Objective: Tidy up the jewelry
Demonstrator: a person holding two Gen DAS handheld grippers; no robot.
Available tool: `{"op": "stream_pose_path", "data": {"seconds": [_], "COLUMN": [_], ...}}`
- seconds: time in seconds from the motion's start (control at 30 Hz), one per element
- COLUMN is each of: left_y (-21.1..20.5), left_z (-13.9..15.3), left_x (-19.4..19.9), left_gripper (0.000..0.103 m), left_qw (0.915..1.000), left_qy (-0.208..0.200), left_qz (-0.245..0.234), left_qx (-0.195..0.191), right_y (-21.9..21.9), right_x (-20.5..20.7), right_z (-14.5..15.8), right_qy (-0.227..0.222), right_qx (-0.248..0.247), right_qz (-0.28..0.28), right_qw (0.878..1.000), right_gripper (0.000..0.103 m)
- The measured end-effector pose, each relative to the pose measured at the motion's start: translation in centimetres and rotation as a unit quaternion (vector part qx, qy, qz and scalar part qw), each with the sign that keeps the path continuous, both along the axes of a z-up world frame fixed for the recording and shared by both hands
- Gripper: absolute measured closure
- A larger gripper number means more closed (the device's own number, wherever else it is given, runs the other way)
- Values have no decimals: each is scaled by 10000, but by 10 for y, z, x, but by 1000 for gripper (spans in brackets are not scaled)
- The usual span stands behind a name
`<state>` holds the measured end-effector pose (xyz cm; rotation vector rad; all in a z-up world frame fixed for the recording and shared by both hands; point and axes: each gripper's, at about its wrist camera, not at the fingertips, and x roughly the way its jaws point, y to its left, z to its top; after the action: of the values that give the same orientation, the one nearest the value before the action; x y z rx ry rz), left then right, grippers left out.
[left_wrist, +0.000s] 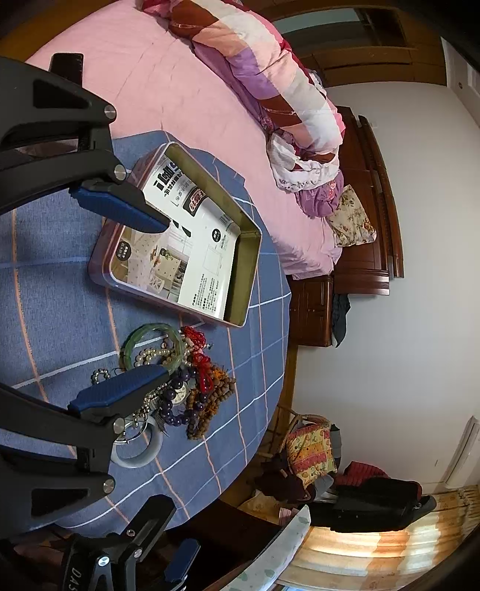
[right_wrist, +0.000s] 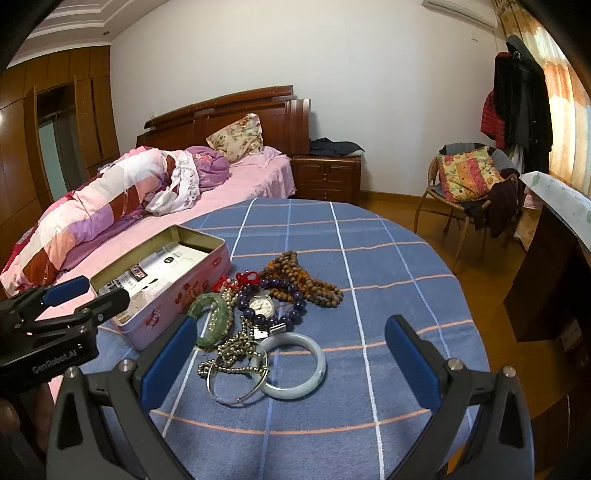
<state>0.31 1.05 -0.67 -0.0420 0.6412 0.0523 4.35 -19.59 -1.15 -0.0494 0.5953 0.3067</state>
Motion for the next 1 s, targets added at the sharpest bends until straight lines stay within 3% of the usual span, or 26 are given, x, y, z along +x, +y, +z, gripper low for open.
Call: {"op": "stream_pose_path", "data": {"seconds": [1.0], "left_y": [3], "left_z": [1], "left_x": [1], "left_gripper": [29], "left_qw": [9999], "left_qy": [-26], "left_qz": [109], "left_qx": [61], "right_y": [3], "right_x": [-1], "right_z": [-7], "right_qy": [38], "right_qx": [17], "right_qz": [29], "right_qw": [10000], "right_gripper": [0]}}
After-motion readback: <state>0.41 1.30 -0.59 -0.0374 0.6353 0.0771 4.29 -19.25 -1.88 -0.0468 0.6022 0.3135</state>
